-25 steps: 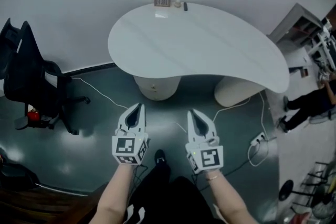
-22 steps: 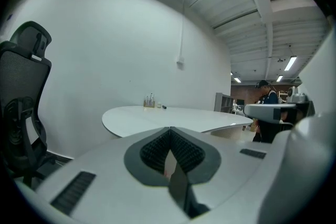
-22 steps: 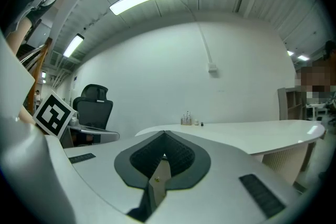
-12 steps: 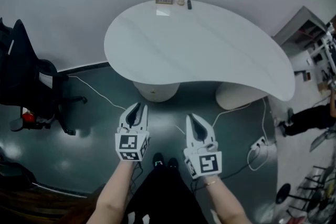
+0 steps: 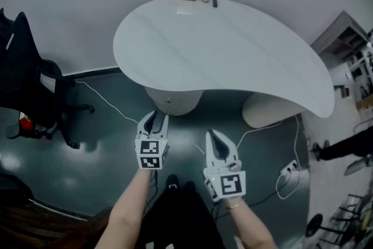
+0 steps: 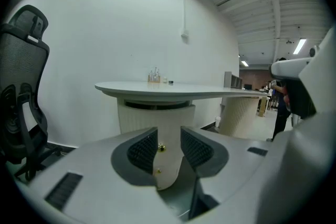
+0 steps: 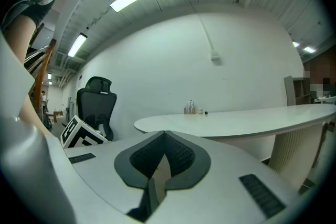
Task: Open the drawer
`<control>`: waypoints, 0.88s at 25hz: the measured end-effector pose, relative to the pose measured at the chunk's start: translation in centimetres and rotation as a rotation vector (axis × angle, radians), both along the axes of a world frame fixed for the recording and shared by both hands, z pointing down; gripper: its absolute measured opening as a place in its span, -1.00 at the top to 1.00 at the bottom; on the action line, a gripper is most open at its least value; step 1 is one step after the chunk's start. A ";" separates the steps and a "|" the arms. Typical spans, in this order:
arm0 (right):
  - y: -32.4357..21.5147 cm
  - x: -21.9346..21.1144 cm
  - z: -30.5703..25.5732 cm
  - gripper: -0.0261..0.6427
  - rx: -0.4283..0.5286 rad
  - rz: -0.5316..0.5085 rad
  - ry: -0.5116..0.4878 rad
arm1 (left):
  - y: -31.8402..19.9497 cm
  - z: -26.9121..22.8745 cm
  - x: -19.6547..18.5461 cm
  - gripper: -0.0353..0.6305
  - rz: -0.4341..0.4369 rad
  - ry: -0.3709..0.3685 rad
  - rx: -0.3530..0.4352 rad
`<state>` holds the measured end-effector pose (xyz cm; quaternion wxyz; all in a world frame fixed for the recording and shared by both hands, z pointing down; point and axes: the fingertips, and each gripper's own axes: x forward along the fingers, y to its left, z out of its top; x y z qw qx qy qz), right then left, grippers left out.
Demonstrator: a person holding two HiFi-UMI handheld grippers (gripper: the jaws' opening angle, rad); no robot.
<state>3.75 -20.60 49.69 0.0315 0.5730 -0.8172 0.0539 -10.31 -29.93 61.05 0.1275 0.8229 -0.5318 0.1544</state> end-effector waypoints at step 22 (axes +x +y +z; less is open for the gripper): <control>-3.1 1.2 10.0 0.91 0.027 -0.027 0.030 | -8.9 12.5 2.5 0.46 -0.051 -0.014 -0.063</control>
